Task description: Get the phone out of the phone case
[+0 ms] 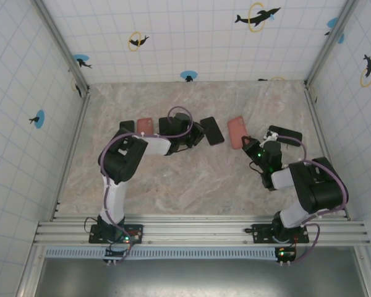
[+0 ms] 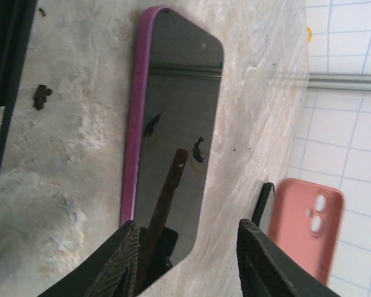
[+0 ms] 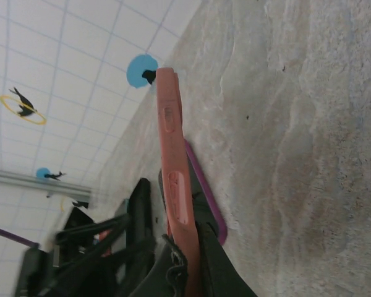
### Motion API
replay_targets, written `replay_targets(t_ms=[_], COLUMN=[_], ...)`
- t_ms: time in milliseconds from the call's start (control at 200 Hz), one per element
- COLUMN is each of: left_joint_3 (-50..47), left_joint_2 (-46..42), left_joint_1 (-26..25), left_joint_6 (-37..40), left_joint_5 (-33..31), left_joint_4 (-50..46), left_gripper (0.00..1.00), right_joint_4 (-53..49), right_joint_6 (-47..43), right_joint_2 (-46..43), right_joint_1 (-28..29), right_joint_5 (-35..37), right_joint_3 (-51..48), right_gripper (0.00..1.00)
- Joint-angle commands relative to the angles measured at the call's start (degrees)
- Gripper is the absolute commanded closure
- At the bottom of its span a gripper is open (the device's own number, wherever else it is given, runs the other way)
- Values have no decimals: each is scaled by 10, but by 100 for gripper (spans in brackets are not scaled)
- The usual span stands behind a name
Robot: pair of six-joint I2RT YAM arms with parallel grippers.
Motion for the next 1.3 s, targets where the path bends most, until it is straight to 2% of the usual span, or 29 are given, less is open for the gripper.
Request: replay_targets(t_ms=[0, 245, 596, 796, 1296], left_joint_3=[17, 5, -30, -34, -38], left_joint_2=[-46, -115, -163, -168, -179], left_joint_1=[5, 5, 14, 16, 17], left_joint_6=[51, 88, 99, 102, 99], left_joint_5=[-18, -32, -23, -17, -6], left_joint_4=[-57, -103, -116, -119, -112], left_gripper=[54, 49, 46, 46, 44], right_joint_4=[68, 207, 216, 193, 210], right_joint_6=[-39, -15, -27, -49, -47], right_joint_2=[38, 156, 234, 247, 284], right_joint_1=[-3, -3, 9, 10, 10], right_joint_5=[-33, -32, -10, -3, -22], right_joint_3=[25, 52, 106, 113, 120], right_gripper=[93, 93, 93, 93, 93])
